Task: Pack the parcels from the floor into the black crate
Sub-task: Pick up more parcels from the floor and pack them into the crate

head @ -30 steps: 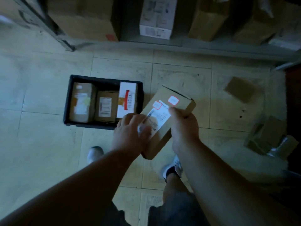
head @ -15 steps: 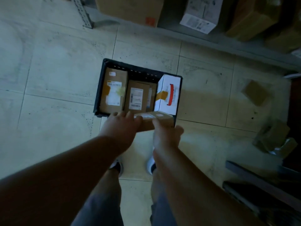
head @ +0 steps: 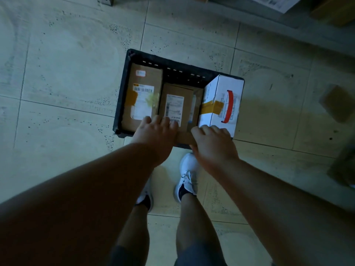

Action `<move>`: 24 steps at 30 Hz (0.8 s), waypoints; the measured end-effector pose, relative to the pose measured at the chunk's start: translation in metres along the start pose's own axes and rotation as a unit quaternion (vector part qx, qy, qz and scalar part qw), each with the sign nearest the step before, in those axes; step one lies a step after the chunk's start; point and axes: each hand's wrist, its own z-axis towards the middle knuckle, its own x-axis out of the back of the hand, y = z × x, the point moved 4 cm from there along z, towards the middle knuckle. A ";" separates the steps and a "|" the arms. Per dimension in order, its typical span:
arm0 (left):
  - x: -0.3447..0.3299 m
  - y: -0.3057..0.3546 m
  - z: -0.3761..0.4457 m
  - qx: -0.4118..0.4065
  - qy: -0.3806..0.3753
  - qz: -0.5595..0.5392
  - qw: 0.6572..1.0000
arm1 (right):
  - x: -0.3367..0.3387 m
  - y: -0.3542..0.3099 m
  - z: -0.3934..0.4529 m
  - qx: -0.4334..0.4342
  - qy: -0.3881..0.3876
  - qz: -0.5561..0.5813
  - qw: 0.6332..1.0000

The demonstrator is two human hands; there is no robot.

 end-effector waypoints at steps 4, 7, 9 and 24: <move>-0.025 0.008 0.018 0.032 -0.019 -0.019 0.999 | -0.017 0.015 0.012 0.005 -0.045 -0.055 0.997; -0.042 0.006 0.025 0.022 -0.035 -0.032 0.999 | -0.034 0.013 0.028 -0.016 -0.059 -0.031 0.998; -0.053 0.000 0.031 0.022 -0.035 -0.035 0.999 | -0.049 0.005 0.041 -0.013 -0.060 -0.002 0.998; -0.093 0.005 0.075 0.010 -0.004 -0.085 0.996 | -0.101 0.018 0.084 0.000 -0.138 -0.009 0.990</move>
